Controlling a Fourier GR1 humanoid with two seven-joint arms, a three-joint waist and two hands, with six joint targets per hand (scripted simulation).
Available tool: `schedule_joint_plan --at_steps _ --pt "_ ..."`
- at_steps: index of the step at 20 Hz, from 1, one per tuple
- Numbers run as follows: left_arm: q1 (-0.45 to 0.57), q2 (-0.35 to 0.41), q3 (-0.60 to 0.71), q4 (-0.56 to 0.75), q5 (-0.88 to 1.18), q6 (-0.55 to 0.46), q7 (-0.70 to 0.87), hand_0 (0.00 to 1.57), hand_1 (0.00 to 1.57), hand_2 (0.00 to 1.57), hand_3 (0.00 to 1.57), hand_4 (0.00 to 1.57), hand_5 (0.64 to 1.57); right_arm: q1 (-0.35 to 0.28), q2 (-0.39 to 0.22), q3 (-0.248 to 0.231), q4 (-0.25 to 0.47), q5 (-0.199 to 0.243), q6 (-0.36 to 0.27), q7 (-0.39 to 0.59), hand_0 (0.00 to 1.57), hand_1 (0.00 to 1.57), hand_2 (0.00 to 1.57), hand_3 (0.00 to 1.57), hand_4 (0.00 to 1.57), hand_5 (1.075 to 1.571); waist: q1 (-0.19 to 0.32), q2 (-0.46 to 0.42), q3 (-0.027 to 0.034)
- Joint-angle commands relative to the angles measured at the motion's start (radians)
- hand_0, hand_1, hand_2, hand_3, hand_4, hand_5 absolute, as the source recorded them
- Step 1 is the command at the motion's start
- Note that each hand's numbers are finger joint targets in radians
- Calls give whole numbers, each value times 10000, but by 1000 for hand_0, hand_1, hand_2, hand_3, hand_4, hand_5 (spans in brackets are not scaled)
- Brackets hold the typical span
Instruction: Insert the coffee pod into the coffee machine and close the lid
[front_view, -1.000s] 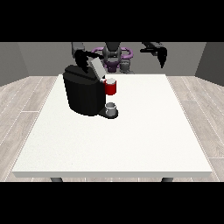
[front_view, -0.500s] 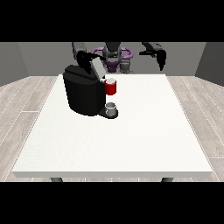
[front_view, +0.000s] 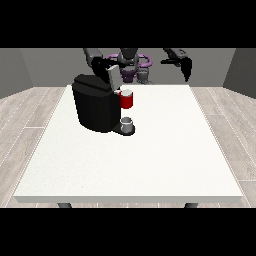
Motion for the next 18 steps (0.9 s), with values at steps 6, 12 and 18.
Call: schedule_joint_plan --at_steps 6,12,18 --pt "101 -65 -164 321 -181 171 -77 0 0 0 0 148 1571 -696 -92 819 -55 596 375 649 0 0 0 0 125 1571 168 -112 -15" --pt "336 285 29 519 80 -355 -917 0 0 0 0 154 1571 -885 70 805 -201 745 -56 522 0 0 0 0 116 1571 344 128 -17" --pt "560 50 4 606 -77 89 -1356 0 0 0 0 182 1571 -166 1064 1405 -629 515 446 -66 0 0 0 0 132 1571 -366 -542 -17"
